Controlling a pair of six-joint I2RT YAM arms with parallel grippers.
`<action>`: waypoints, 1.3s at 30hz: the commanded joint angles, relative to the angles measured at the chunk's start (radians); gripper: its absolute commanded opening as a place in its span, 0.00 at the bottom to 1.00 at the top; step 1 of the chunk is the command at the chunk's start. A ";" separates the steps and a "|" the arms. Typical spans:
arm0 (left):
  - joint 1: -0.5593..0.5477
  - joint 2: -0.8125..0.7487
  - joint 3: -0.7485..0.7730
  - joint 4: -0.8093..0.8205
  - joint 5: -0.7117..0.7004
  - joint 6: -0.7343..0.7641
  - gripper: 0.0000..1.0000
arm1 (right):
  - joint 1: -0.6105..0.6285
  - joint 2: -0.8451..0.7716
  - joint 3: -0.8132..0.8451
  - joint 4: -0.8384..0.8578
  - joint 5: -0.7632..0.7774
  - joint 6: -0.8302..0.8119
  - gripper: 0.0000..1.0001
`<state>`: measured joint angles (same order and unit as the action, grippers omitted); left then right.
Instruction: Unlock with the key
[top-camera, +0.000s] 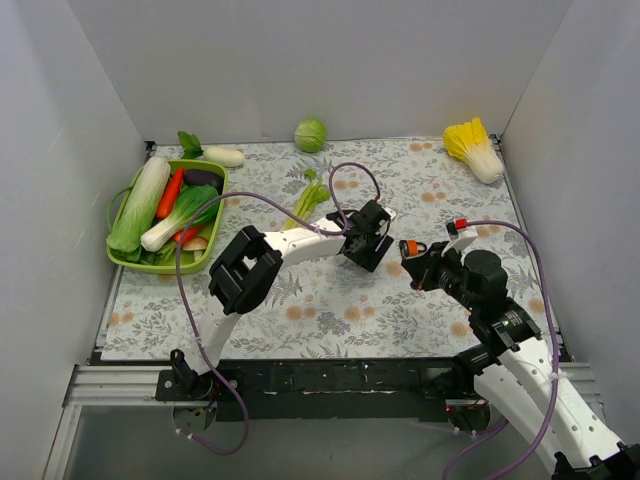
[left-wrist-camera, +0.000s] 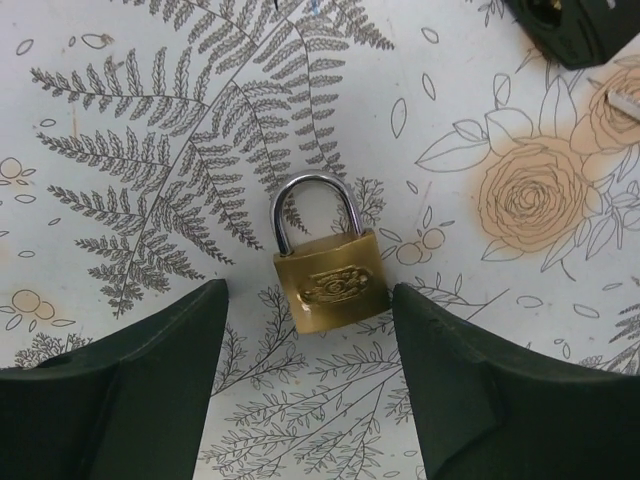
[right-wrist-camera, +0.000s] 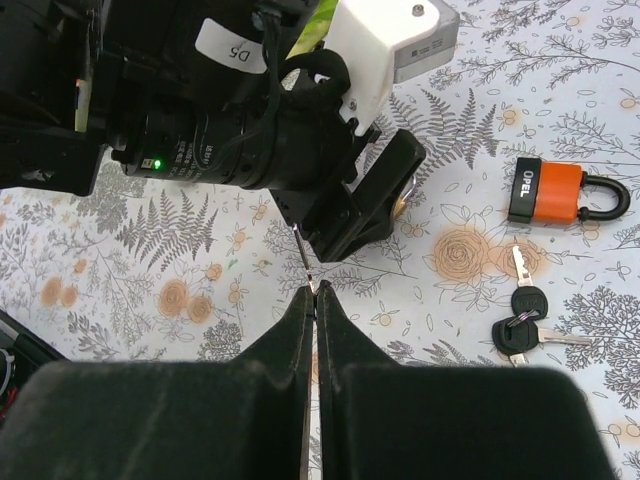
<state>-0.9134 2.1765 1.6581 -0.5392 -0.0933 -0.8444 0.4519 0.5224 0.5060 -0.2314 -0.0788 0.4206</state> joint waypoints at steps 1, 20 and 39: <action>-0.001 0.025 0.069 -0.067 -0.033 -0.007 0.64 | -0.002 -0.019 -0.011 0.056 -0.027 0.014 0.01; -0.001 0.078 0.071 -0.071 0.047 -0.025 0.38 | -0.002 -0.048 -0.047 0.052 -0.010 0.023 0.01; 0.269 -0.368 -0.526 0.578 0.463 -0.533 0.00 | 0.066 0.155 -0.026 0.012 0.053 0.026 0.01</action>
<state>-0.6674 1.9652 1.2545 -0.2058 0.2783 -1.2057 0.4625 0.6060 0.4622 -0.2890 -0.0425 0.4183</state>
